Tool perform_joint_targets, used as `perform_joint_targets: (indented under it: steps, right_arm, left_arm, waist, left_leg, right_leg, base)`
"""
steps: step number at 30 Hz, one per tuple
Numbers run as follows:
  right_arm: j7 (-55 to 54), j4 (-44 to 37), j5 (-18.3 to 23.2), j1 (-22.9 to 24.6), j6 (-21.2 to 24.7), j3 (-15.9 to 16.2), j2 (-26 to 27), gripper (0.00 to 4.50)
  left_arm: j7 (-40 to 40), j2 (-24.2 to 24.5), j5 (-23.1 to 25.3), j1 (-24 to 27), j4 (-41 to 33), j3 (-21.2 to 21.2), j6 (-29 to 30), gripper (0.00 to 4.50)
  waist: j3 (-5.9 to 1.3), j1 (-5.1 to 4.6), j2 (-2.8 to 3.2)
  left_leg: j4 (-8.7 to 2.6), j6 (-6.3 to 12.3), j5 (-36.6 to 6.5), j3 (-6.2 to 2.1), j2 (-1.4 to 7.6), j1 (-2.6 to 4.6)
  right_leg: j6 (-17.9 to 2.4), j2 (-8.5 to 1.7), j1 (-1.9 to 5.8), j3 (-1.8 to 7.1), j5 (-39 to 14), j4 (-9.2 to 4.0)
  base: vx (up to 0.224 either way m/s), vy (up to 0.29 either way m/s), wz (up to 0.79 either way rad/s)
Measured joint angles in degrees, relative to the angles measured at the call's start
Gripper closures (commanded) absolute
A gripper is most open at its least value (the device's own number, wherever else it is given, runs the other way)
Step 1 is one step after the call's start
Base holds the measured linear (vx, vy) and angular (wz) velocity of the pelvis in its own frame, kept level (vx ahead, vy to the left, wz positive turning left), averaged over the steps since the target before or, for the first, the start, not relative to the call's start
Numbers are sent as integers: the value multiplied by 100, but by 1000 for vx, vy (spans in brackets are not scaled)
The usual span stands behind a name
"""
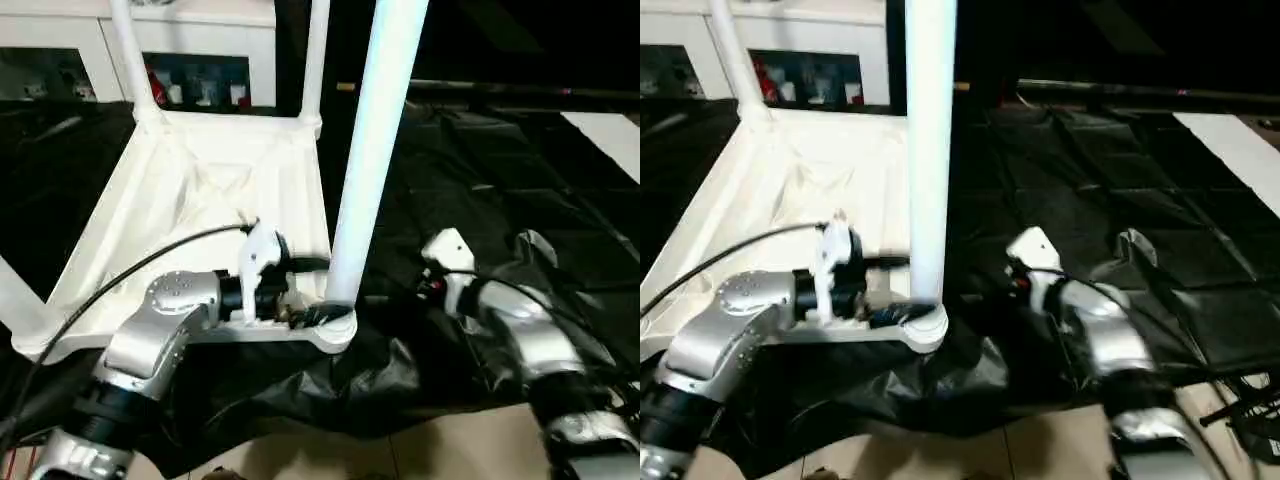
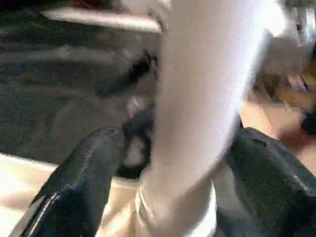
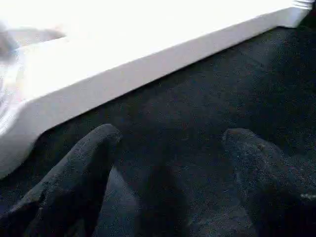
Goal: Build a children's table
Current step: Rotate table base
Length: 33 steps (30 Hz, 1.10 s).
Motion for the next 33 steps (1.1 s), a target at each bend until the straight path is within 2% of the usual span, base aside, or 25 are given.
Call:
perform_joint_targets:
  steps: [3, 4, 7, 16, 24, 31, 33]
  right_arm:
    - [306, -380, -2, 187, 129, 145, -198, 70]
    - [390, -509, -2, 246, 188, 191, -241, 70]
    - [708, -868, 3, 353, 366, 362, -391, 70]
    - [1179, -1651, 146, 617, 800, 583, -707, 70]
    - [1258, -1780, 154, 679, 983, 593, -801, 70]
    - [1299, -1922, 177, 707, 1090, 634, -851, 70]
    - [1304, -1921, 176, 706, 1090, 638, -862, 70]
  left_arm:
    - [-328, 259, 239, -76, 328, -148, -254, 93]
    - [-423, 313, 312, -81, 397, -198, -271, 117]
    - [-597, 471, 550, -109, 510, -414, -366, 139]
    - [-638, 452, 842, -349, 1169, -427, -1033, 219]
    - [-936, 593, 901, -447, 1395, -422, -1060, 279]
    - [-1151, 793, 965, -444, 1462, -421, -1154, 357]
    - [-1164, 813, 1005, -444, 1466, -420, -1191, 363]
  waist:
    - [0, 0, 1]
    - [0, -4, 1]
    - [1, -2, 3]
    - [-1, 23, 0]
    - [-2, 24, -1]
    - [-2, 75, -2]
    - [-2, 94, -2]
  left_leg:
    - [0, 0, 0, 1, -1, 0]
    - [0, 0, 0, 1, 0, 1]
    - [0, 0, 0, 0, 1, 2]
    - [0, 0, 0, 0, 1, 10]
    - [0, 0, 0, 0, 1, 10]
    - [-1, 0, 0, 0, 2, 13]
    - [-1, 0, 0, 1, 2, 12]
  right_leg:
    - [0, 0, 0, 1, 0, -3]
    - [0, 0, 0, 2, 0, -2]
    - [0, 0, 0, 0, 0, -1]
    - [0, 0, 8, 1, 0, -1]
    - [1, 0, 8, 2, -1, -1]
    - [2, -1, 8, 2, -1, -1]
    - [2, -1, 8, 2, -1, -2]
  base:
    - [0, 0, 0]
    - [0, 0, 0]
    - [0, 0, 0]
    - [0, 0, 0]
    - [0, 0, 0]
    - [0, 0, 0]
    - [0, 0, 0]
